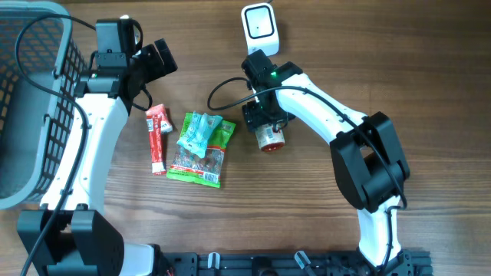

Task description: Scan the item barcode

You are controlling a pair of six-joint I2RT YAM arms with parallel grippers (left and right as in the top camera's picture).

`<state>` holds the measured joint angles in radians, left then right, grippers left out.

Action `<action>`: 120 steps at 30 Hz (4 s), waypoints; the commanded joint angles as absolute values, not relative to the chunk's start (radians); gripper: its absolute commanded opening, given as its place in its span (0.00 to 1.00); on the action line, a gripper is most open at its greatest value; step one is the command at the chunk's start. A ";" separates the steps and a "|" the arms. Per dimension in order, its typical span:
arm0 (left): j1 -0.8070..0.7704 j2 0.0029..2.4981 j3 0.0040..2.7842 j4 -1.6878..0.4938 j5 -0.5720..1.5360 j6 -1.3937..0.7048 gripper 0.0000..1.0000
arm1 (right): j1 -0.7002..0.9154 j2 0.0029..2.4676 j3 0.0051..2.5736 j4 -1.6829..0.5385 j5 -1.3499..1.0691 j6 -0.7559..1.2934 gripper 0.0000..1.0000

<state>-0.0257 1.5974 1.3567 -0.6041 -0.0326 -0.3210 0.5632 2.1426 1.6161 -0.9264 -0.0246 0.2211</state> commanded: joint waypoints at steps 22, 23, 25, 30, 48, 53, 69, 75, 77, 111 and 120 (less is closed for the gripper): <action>-0.026 1.610 1.356 -0.604 -0.043 -0.323 1.00 | 0.561 1.908 1.653 -0.990 0.123 0.223 0.60; -0.026 1.610 1.356 -0.604 -0.043 -0.323 1.00 | 0.561 1.877 1.652 -0.995 0.139 0.235 0.60; -0.026 1.610 1.356 -0.604 -0.043 -0.323 1.00 | 0.557 1.793 1.652 -1.000 0.150 0.247 0.60; -0.026 1.610 1.356 -0.604 -0.043 -0.323 1.00 | 0.533 1.624 1.625 -0.998 0.154 0.296 0.58; -0.026 1.610 1.356 -0.604 -0.043 -0.323 1.00 | 0.537 1.601 1.052 -0.380 0.265 0.314 0.56; -0.026 1.610 1.356 -0.604 -0.043 -0.323 1.00 | 0.537 1.613 0.987 -0.332 0.265 0.317 0.54; -0.026 1.610 1.356 -0.604 -0.043 -0.323 1.00 | 0.488 1.586 1.234 -0.658 0.070 0.243 1.00; -0.026 1.610 1.356 -0.604 -0.043 -0.323 1.00 | 0.443 1.599 1.523 -1.023 -0.026 0.176 0.99; -0.026 1.610 1.356 -0.604 -0.043 -0.323 1.00 | 0.443 1.623 1.526 -1.055 -0.052 0.171 0.99; -0.026 1.610 1.356 -0.604 -0.043 -0.323 1.00 | 0.444 2.011 1.462 -1.017 -0.070 0.117 0.86; -0.026 1.610 1.356 -0.604 -0.043 -0.323 1.00 | 0.443 2.011 1.400 -0.942 -0.069 0.159 1.00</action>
